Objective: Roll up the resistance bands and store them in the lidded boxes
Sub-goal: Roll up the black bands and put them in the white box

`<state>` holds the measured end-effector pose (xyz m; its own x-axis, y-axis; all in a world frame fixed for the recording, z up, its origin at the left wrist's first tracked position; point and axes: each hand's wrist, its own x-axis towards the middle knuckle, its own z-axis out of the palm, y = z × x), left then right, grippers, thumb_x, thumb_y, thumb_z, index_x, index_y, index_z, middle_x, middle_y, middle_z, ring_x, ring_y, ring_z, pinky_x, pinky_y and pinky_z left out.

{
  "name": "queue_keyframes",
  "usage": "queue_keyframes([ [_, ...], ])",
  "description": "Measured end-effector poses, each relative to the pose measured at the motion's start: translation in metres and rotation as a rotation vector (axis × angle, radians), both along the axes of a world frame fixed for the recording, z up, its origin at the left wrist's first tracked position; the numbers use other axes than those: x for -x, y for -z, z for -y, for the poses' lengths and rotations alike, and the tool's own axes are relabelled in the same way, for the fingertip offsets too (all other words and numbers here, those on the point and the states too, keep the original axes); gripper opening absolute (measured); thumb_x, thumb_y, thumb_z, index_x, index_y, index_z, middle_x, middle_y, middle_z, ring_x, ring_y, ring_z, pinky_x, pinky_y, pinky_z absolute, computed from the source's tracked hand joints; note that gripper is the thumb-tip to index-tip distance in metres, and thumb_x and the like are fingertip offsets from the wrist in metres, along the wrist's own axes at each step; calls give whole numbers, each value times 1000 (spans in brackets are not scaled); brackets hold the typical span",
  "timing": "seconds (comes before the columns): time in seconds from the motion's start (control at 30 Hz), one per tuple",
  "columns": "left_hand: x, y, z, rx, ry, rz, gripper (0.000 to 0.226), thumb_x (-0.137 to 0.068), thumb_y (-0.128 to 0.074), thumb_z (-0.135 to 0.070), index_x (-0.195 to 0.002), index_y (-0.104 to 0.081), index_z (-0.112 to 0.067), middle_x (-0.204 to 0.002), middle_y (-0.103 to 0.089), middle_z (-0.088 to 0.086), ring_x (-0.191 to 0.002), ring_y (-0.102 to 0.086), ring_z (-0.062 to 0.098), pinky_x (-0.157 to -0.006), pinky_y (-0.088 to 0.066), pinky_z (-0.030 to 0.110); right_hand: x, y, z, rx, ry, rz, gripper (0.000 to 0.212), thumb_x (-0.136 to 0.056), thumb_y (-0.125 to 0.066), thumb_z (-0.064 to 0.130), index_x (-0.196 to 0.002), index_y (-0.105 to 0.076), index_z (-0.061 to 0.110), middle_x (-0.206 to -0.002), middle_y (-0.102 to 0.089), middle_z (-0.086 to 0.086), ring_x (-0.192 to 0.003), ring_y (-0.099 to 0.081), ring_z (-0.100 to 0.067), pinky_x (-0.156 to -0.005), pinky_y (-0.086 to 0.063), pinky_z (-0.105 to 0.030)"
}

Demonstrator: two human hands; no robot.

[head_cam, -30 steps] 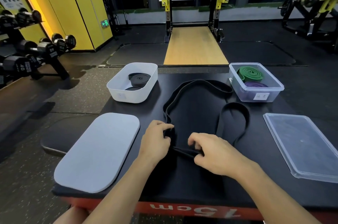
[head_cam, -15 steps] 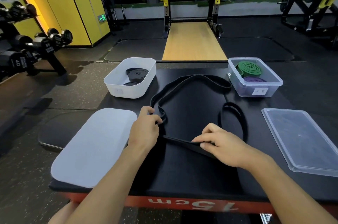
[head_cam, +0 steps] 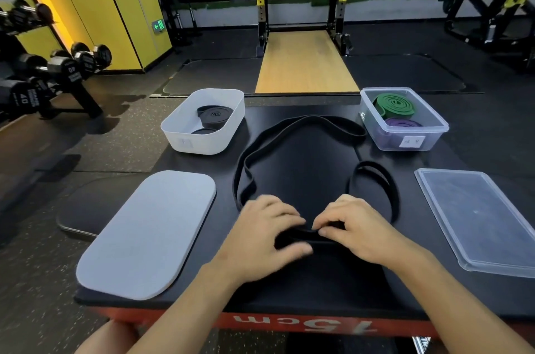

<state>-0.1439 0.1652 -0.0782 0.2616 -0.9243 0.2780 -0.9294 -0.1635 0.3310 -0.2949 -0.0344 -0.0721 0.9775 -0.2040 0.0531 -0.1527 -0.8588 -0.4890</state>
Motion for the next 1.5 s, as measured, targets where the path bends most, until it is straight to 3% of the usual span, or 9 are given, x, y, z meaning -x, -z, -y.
queue_keyframes([
  [0.23, 5, 10, 12, -34, 69, -32, 32, -103, -61, -33, -135, -66, -33, -117, -58, -16, -108, -52, 8, -100, -44, 34, 3, -11, -1, -112, 55, -52, 10, -90, -76, 33, -89, -69, 39, -86, -66, 23, -82, -63, -4, -74, -53, -25],
  [0.37, -7, 2, 16, -85, 85, -85, 28, -103, -64, -29, -130, -71, -33, -112, -58, -18, -106, -54, 3, -100, -44, 28, 15, -14, 4, -11, 42, -6, 8, -89, -69, 47, -87, -67, 39, -93, -62, 22, -94, -61, -3, -83, -51, -29],
  [0.5, -24, -6, 17, -163, 47, -245, 23, -96, -73, -20, -114, -77, -33, -100, -57, -19, -93, -59, 0, -89, -46, 20, 23, -9, 6, 75, -16, -22, 23, -88, -70, 45, -111, -71, 42, -107, -60, 29, -105, -57, 2, -98, -43, -24],
  [0.7, 2, -5, 25, -181, 108, -116, 40, -98, -62, -54, -133, -66, -37, -117, -55, -19, -108, -48, 4, -98, -44, 27, 21, -7, -4, 31, -9, -41, 19, -98, -63, 37, -113, -70, 45, -112, -47, 24, -90, -57, -5, -81, -46, -22],
  [0.87, 7, -7, 27, -173, 122, -64, 31, -103, -59, -46, -129, -71, -33, -113, -55, -16, -107, -48, 5, -94, -48, 32, 32, -9, -2, 101, -32, -117, 26, -99, -58, 52, -124, -57, 48, -112, -44, 25, -93, -56, -2, -85, -47, -24],
  [1.0, 16, -9, 32, -170, 174, 94, 35, -107, -51, -40, -136, -66, -28, -121, -57, -9, -108, -51, 12, -91, -47, 32, 43, -15, 2, 151, -3, -117, 22, -97, -62, 52, -108, -45, 44, -105, -52, 23, -95, -56, -3, -86, -49, -29],
  [1.23, 12, -6, 30, -213, 183, -153, 21, -101, -65, -31, -120, -74, -35, -105, -55, -18, -101, -56, 3, -91, -51, 33, 57, -20, 2, 151, -18, -172, 27, -93, -65, 57, -115, -58, 44, -115, -46, 26, -94, -55, -4, -87, -49, -29],
  [1.33, -16, -6, 16, -206, 113, -209, 18, -95, -74, -27, -110, -78, -37, -98, -59, -19, -93, -61, 3, -87, -53, 36, 67, -16, 10, 204, -24, -168, 42, -99, -63, 46, -139, -54, 51, -124, -46, 29, -109, -47, 3, -103, -38, -23],
  [1.5, -16, -8, 13, -202, 54, -112, 22, -96, -73, -26, -116, -76, -33, -104, -58, -22, -99, -59, 1, -93, -52, 33, 59, -1, 8, 183, -5, 17, 33, -104, -59, 27, -129, -68, 47, -109, -53, 24, -96, -40, 16, -99, -27, -19],
])
